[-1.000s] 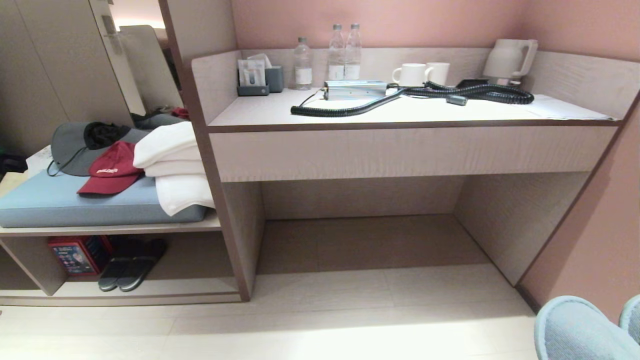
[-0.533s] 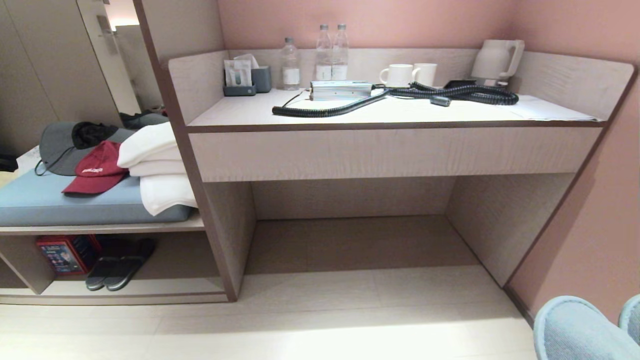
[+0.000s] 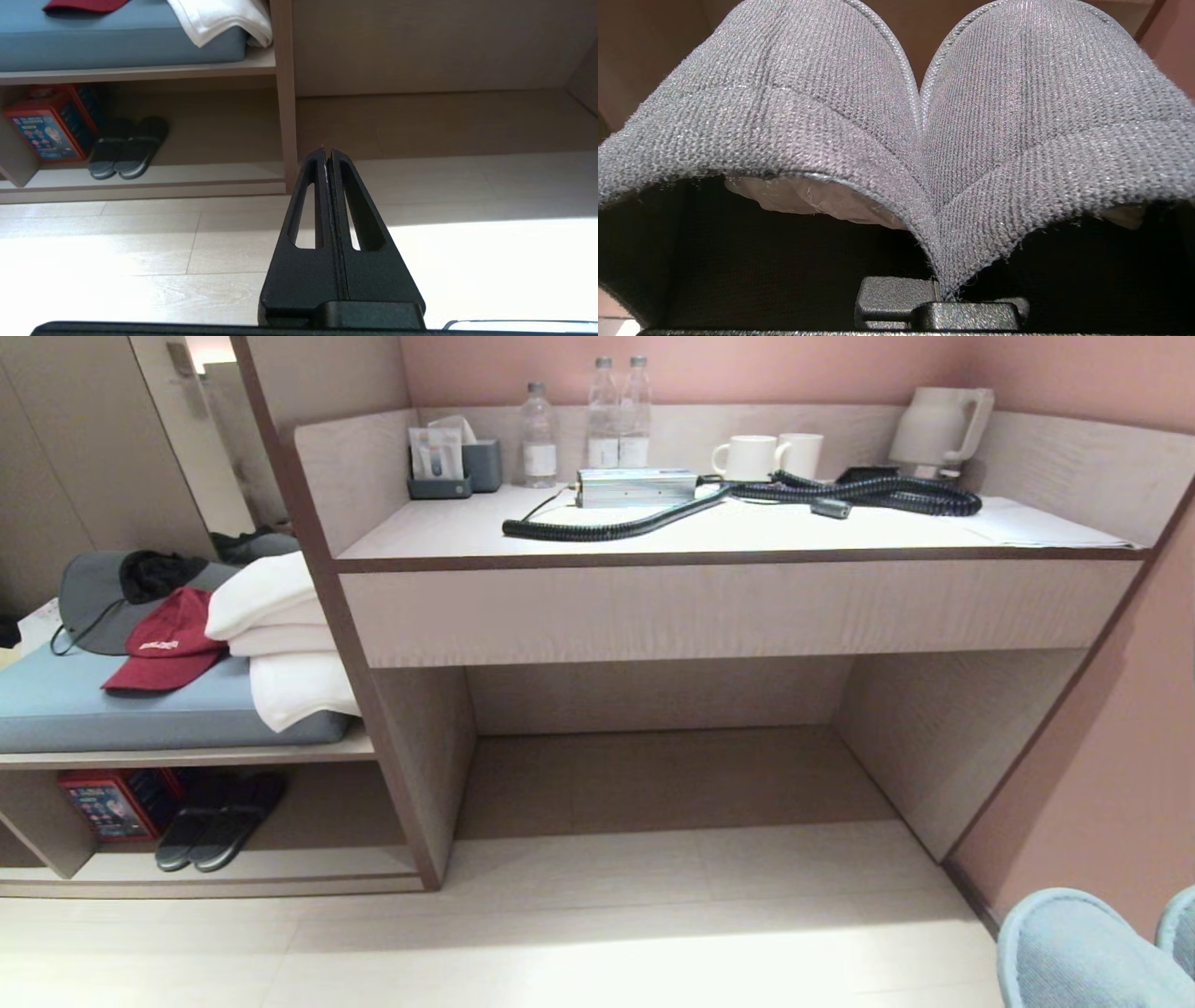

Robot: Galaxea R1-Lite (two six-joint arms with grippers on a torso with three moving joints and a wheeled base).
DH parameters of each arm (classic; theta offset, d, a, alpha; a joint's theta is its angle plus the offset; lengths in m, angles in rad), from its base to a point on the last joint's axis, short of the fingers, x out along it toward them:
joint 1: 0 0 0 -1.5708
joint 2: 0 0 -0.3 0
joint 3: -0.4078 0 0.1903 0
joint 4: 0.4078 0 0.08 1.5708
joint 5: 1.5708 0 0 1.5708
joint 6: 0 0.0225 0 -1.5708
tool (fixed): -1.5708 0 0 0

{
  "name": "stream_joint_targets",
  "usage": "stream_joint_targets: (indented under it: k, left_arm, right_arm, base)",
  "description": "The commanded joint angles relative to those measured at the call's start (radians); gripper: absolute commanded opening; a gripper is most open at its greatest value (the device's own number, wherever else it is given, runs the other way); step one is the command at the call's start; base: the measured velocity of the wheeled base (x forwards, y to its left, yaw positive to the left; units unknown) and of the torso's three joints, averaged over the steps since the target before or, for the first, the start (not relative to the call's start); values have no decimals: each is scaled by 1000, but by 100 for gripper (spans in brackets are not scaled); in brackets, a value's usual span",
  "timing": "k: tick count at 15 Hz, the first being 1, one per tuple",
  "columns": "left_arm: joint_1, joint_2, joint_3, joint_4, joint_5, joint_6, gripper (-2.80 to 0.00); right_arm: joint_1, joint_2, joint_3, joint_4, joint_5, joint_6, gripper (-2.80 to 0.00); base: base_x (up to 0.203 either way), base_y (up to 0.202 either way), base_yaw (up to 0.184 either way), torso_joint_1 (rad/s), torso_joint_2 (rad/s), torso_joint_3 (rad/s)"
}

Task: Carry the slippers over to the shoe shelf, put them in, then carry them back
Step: Place the slippers on the floor

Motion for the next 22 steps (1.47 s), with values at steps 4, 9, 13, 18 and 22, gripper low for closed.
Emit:
stream_joint_targets:
  k: [4,9,13,18,22]
  left_arm:
    - [0,0,0,0,0,-1,-280]
    - [1,0,0,0,0,-1,-280]
    - [0,0,0,0,1,-1,-280]
    - [1,0,0,0,1,-1,-280]
    - [1,0,1,0,1,-1,-280]
  right_arm:
    - [0,1,0,-1,0,-1,-280]
    - [0,1,0,-1,0,-1,-280]
    - [0,1,0,-1,0,-1,-280]
    - [0,1,0,-1,0,-1,-280]
    - [0,1,0,-1,0,-1,-280]
  base:
    - [0,0,0,1,3,-193]
    - [0,0,0,1,2,-200]
    - [0,0,0,1,2,-194]
    - [0,0,0,5,2,-199]
    - [0,0,0,3,2,-197]
